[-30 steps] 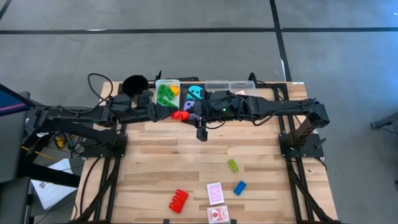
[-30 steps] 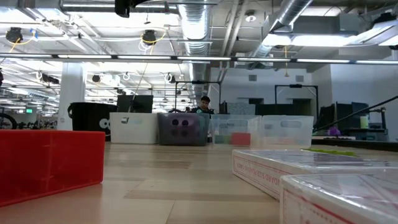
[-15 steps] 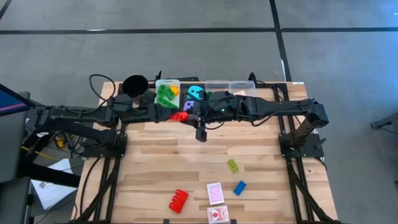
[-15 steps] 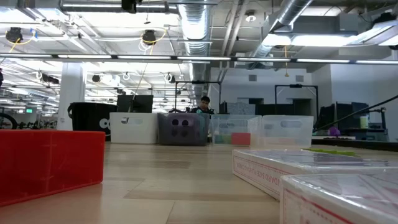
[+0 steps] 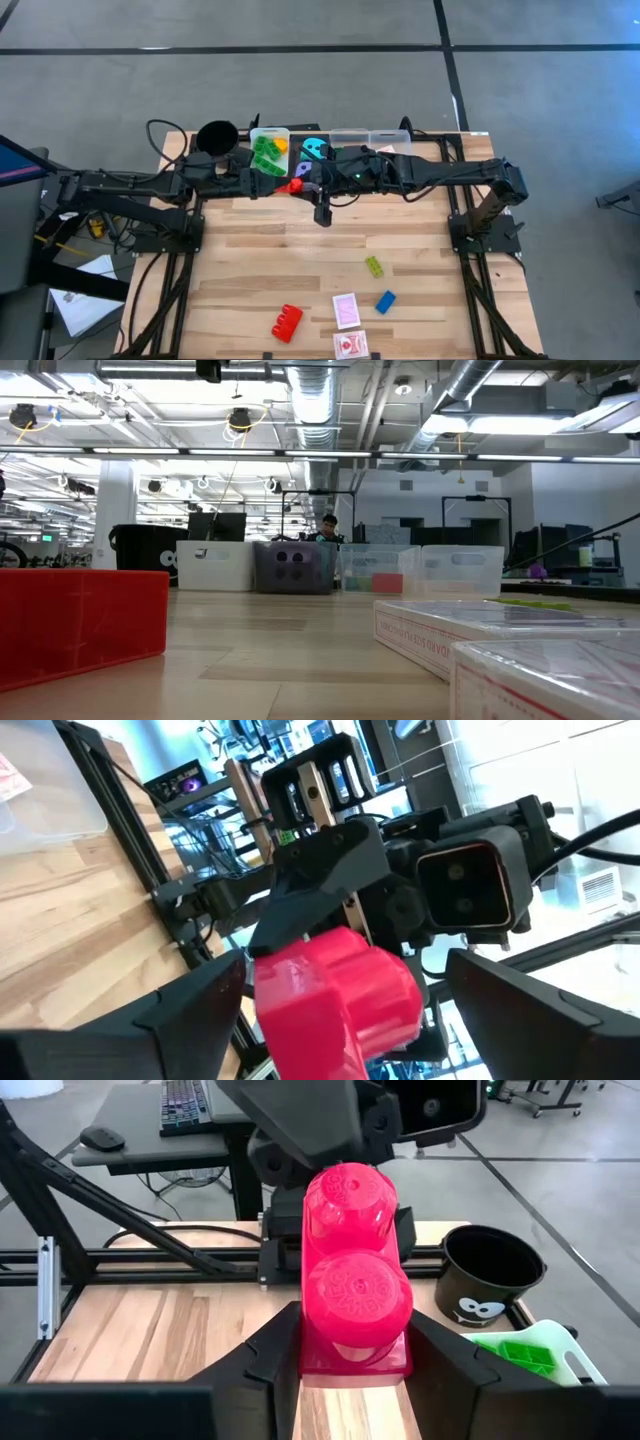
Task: Pick & Place Toys
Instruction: Put the big red 2-stud game piece into the white bin
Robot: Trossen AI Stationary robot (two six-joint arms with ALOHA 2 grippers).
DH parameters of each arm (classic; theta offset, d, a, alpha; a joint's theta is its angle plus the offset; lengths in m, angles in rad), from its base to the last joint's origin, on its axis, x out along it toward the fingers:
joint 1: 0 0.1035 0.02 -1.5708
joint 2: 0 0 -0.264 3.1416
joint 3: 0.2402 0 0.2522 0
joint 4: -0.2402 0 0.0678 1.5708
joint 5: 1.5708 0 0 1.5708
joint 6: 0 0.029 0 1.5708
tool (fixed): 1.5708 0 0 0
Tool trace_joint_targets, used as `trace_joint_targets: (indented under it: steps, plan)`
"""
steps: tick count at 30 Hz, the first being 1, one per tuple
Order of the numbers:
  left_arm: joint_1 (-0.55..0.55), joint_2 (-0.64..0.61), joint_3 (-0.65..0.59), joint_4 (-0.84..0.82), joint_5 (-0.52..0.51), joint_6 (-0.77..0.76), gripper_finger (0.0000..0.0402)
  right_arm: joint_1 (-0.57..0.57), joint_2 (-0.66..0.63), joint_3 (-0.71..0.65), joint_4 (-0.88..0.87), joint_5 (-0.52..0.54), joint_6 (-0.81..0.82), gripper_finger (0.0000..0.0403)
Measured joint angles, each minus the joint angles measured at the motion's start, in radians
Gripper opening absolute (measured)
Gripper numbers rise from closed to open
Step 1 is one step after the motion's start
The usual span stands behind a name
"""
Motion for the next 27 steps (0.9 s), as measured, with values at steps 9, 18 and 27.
trace_joint_targets:
  steps: [9, 18, 27]
  plan:
    - [-0.008, 0.000, 0.000, -0.004, -0.001, 0.000, 0.0272, 0.000, 0.000, 0.000, 0.002, -0.001, 0.002, 0.0138]
    - [-0.035, 0.000, 0.000, -0.041, -0.019, -0.003, 0.0195, -0.008, -0.001, 0.000, -0.003, -0.005, 0.001, 0.0139]
    - [-0.035, -0.001, 0.000, -0.046, -0.002, 0.043, 0.0202, -0.008, 0.000, 0.000, 0.003, -0.007, -0.001, 0.0155]
